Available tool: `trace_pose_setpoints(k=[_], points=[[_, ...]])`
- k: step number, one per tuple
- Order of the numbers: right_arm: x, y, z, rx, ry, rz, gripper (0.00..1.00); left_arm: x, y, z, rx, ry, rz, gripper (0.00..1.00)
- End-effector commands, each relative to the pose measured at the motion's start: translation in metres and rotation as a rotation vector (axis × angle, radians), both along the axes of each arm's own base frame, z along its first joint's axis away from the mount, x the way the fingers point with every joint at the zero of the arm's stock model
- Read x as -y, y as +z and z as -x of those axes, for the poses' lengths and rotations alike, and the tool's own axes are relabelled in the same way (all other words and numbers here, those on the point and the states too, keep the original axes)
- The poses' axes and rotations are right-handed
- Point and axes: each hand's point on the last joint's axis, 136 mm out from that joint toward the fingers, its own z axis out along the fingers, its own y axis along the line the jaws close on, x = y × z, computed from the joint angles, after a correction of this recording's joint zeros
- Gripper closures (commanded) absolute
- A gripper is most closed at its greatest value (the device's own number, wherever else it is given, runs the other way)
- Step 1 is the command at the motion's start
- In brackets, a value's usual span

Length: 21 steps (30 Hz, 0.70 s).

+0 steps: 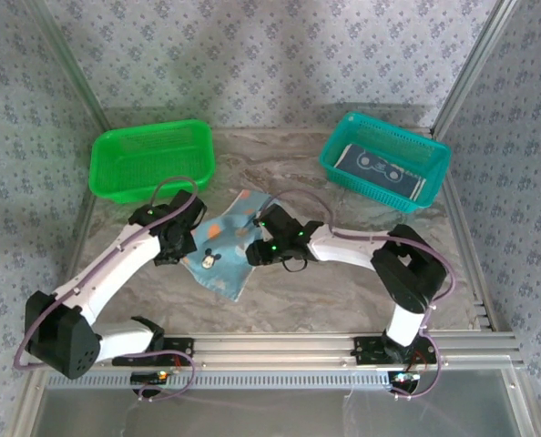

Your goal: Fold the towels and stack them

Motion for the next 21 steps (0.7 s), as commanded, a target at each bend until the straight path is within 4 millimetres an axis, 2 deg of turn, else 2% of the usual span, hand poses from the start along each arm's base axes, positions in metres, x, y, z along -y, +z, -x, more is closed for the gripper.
trace_pose_setpoints(k=[1, 5, 6, 7, 9, 11, 13, 16, 19, 21], points=[[-0.031, 0.005, 0.01, -0.017, 0.083, -0.055, 0.62, -0.021, 0.001, 0.009, -0.065, -0.022, -0.105, 1.0], [-0.055, -0.005, 0.022, -0.055, 0.14, -0.064, 0.69, -0.014, -0.008, 0.009, -0.076, -0.027, -0.056, 1.0], [-0.055, -0.015, 0.026, -0.077, 0.146, -0.046, 0.7, -0.011, -0.01, 0.009, -0.079, -0.029, -0.042, 1.0], [-0.059, -0.016, 0.024, -0.084, 0.145, -0.039, 0.71, -0.009, -0.013, 0.011, -0.084, -0.03, -0.027, 1.0], [-0.051, -0.032, 0.023, -0.118, 0.13, 0.002, 0.72, -0.004, -0.018, 0.014, -0.091, -0.032, 0.008, 1.0], [-0.037, -0.041, 0.016, -0.121, 0.099, 0.042, 0.72, 0.0, -0.022, 0.018, -0.093, -0.028, 0.045, 1.0], [-0.008, -0.058, 0.012, -0.134, 0.057, 0.116, 0.72, 0.009, -0.027, 0.022, -0.092, -0.036, 0.093, 1.0], [0.032, -0.067, -0.008, -0.133, -0.01, 0.194, 0.72, 0.025, -0.035, 0.028, -0.092, -0.052, 0.164, 1.0], [0.077, -0.069, -0.035, -0.118, -0.079, 0.257, 0.72, 0.052, -0.042, 0.031, -0.085, -0.091, 0.237, 1.0], [0.105, -0.063, -0.054, -0.094, -0.109, 0.278, 0.71, 0.073, -0.046, 0.033, -0.079, -0.128, 0.278, 1.0]])
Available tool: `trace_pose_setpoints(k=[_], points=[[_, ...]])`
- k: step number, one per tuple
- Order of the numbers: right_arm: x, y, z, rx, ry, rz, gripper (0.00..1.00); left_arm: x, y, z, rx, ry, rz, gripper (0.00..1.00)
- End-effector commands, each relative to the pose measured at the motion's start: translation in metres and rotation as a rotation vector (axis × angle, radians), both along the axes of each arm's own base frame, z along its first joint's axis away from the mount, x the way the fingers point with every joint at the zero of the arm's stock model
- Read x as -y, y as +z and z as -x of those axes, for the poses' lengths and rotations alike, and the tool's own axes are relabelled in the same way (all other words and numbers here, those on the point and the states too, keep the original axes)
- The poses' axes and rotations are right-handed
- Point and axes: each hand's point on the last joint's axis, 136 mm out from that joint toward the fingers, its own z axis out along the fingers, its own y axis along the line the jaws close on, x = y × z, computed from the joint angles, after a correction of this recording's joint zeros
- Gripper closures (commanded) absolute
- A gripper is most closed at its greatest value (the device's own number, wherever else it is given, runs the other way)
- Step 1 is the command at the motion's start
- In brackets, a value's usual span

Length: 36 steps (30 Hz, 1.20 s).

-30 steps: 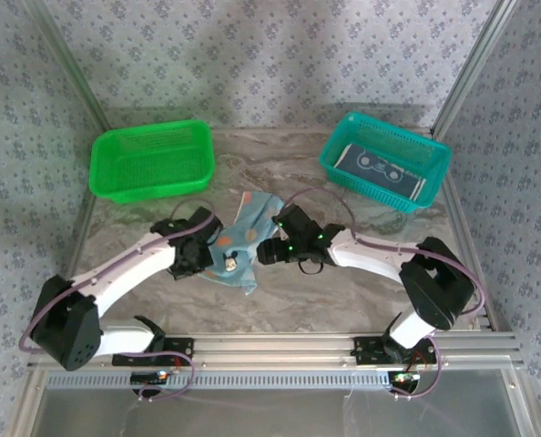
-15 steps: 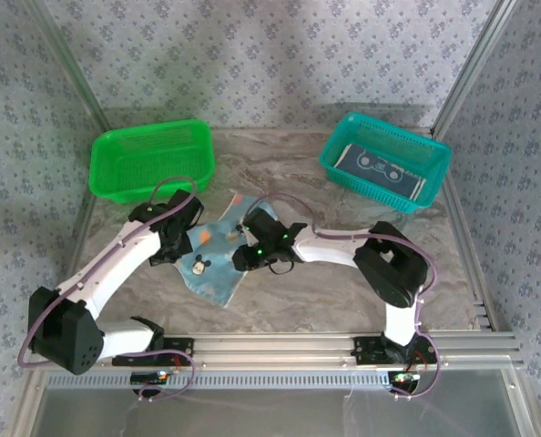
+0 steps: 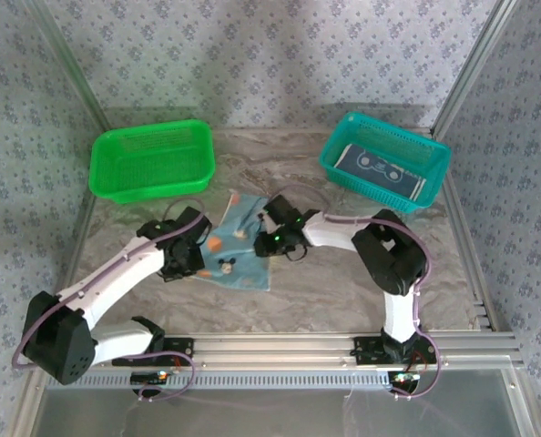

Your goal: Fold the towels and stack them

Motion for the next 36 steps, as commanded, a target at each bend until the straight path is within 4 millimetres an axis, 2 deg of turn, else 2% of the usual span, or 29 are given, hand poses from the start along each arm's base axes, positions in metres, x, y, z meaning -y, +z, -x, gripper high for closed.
trace_pose_setpoints(k=[1, 3, 6, 10, 14, 17, 21, 31, 34, 36], points=[[0.078, -0.022, -0.012, -0.016, -0.053, 0.213, 0.7, 0.039, -0.005, -0.001, 0.015, -0.021, 0.123, 1.0], [0.094, -0.011, -0.023, 0.009, -0.071, 0.221, 0.65, 0.05, -0.013, 0.0, 0.003, -0.027, 0.127, 1.0], [0.101, 0.002, -0.022, 0.026, -0.079, 0.228, 0.59, 0.058, -0.024, 0.001, -0.02, -0.024, 0.102, 1.0], [0.099, 0.011, 0.003, 0.047, -0.101, 0.258, 0.56, 0.061, -0.035, 0.001, -0.037, -0.004, 0.097, 1.0], [0.093, 0.014, 0.037, 0.058, -0.167, 0.255, 0.54, 0.061, -0.038, -0.001, -0.03, -0.001, 0.095, 1.0], [0.089, 0.011, 0.06, 0.071, -0.195, 0.276, 0.55, 0.062, -0.04, 0.0, -0.032, -0.004, 0.1, 1.0], [0.087, -0.001, 0.079, 0.047, -0.226, 0.293, 0.57, 0.064, -0.044, 0.002, -0.044, -0.009, 0.109, 1.0], [0.075, -0.019, 0.094, 0.038, -0.204, 0.329, 0.59, 0.063, -0.05, 0.005, -0.063, -0.012, 0.1, 1.0], [0.073, -0.026, 0.101, 0.039, -0.2, 0.362, 0.64, 0.062, -0.05, 0.005, -0.065, -0.006, 0.095, 1.0], [0.075, -0.034, 0.109, 0.035, -0.201, 0.389, 0.73, 0.062, -0.05, 0.005, -0.064, -0.004, 0.093, 1.0]])
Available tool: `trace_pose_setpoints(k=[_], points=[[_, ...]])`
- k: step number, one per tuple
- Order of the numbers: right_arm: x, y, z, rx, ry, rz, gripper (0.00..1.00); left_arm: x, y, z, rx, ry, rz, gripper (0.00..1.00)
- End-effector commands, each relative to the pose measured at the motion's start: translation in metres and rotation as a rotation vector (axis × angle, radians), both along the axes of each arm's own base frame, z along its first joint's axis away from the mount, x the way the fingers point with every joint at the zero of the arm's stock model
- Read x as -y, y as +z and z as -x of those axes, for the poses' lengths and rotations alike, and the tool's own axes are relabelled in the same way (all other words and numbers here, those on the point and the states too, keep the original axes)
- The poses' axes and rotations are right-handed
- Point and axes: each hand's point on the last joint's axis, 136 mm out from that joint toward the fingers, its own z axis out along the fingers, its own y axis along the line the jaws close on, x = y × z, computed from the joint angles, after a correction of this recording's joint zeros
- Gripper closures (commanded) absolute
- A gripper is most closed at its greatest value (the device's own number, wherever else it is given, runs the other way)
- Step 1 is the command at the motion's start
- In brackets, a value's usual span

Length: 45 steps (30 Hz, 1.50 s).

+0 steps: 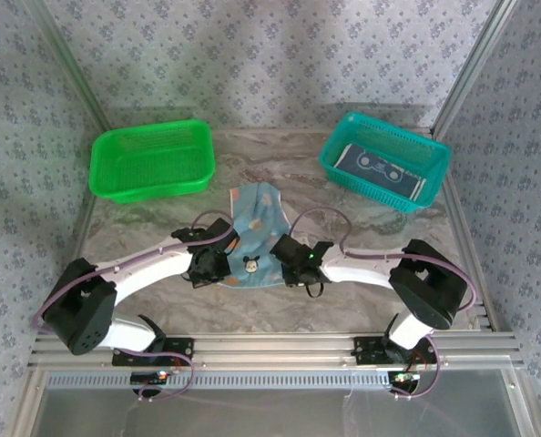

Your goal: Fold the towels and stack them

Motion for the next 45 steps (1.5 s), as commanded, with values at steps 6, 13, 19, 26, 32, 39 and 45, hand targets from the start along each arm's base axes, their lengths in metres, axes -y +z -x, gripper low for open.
trace_pose_setpoints(k=[6, 13, 19, 26, 32, 39, 45], points=[[-0.004, -0.018, 0.024, -0.046, -0.005, 0.03, 1.0, 0.002, 0.002, 0.002, -0.011, 0.003, -0.005, 1.0], [-0.004, 0.071, -0.007, 0.152, 0.045, -0.076, 1.0, 0.009, 0.063, -0.024, 0.079, -0.024, -0.035, 1.0], [0.01, 0.166, -0.054, 0.347, 0.041, -0.19, 1.0, 0.024, 0.152, -0.071, 0.261, -0.045, 0.023, 1.0], [0.024, 0.287, -0.126, 0.608, 0.021, -0.294, 1.0, 0.024, 0.254, -0.14, 0.503, -0.055, 0.068, 1.0], [0.03, 0.374, -0.181, 0.783, 0.021, -0.347, 1.0, 0.022, 0.349, -0.193, 0.734, -0.079, 0.06, 1.0], [0.034, 0.445, -0.217, 0.949, 0.004, -0.429, 1.0, 0.021, 0.425, -0.223, 0.928, -0.089, 0.066, 1.0], [0.038, 0.486, -0.225, 1.026, 0.007, -0.464, 1.0, 0.016, 0.467, -0.217, 1.053, -0.07, 0.134, 1.0]])
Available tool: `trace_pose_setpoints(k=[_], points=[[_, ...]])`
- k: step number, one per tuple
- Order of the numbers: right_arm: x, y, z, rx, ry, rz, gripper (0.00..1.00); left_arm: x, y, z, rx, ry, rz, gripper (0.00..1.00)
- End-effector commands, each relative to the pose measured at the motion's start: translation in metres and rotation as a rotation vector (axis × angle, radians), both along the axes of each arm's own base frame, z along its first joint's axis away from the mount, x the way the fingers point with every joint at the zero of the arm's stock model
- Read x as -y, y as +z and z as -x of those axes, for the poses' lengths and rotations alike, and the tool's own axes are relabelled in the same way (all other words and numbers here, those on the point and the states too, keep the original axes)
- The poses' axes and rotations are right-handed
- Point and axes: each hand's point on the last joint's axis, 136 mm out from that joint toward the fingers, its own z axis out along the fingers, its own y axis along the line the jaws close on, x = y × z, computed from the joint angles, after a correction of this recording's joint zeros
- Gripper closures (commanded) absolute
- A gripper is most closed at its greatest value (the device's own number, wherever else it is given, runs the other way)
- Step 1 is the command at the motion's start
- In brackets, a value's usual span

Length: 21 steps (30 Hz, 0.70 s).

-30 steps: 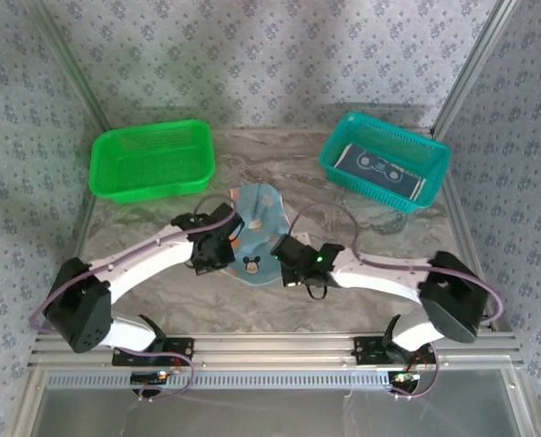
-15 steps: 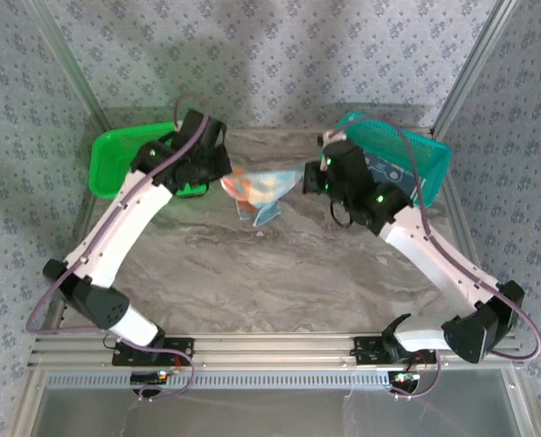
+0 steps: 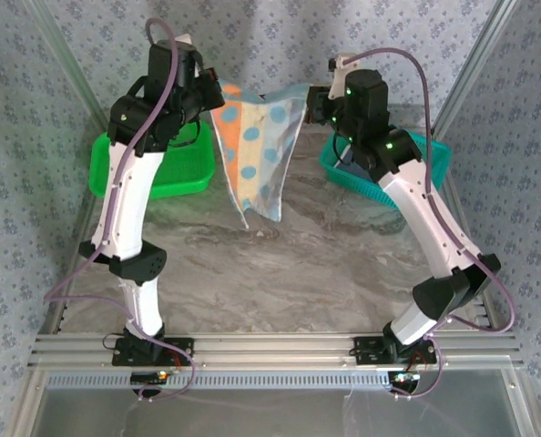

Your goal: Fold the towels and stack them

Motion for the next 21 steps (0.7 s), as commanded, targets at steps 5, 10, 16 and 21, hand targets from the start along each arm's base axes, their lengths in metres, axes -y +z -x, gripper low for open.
trace_pose_setpoints(k=[5, 10, 16, 21], points=[[0.002, 0.044, 0.011, 0.106, 0.028, -0.02, 1.0, -0.016, 0.023, 0.023, 0.046, -0.005, -0.006, 1.0], [0.003, 0.044, 0.031, 0.105, 0.047, -0.042, 1.0, -0.014, 0.021, 0.046, 0.016, -0.034, 0.005, 1.0], [0.007, 0.039, 0.075, 0.109, 0.059, -0.035, 1.0, -0.007, 0.019, 0.087, 0.013, -0.054, -0.011, 1.0], [0.01, 0.041, 0.127, 0.133, 0.076, -0.007, 1.0, -0.007, 0.02, 0.126, 0.026, -0.081, 0.056, 1.0]])
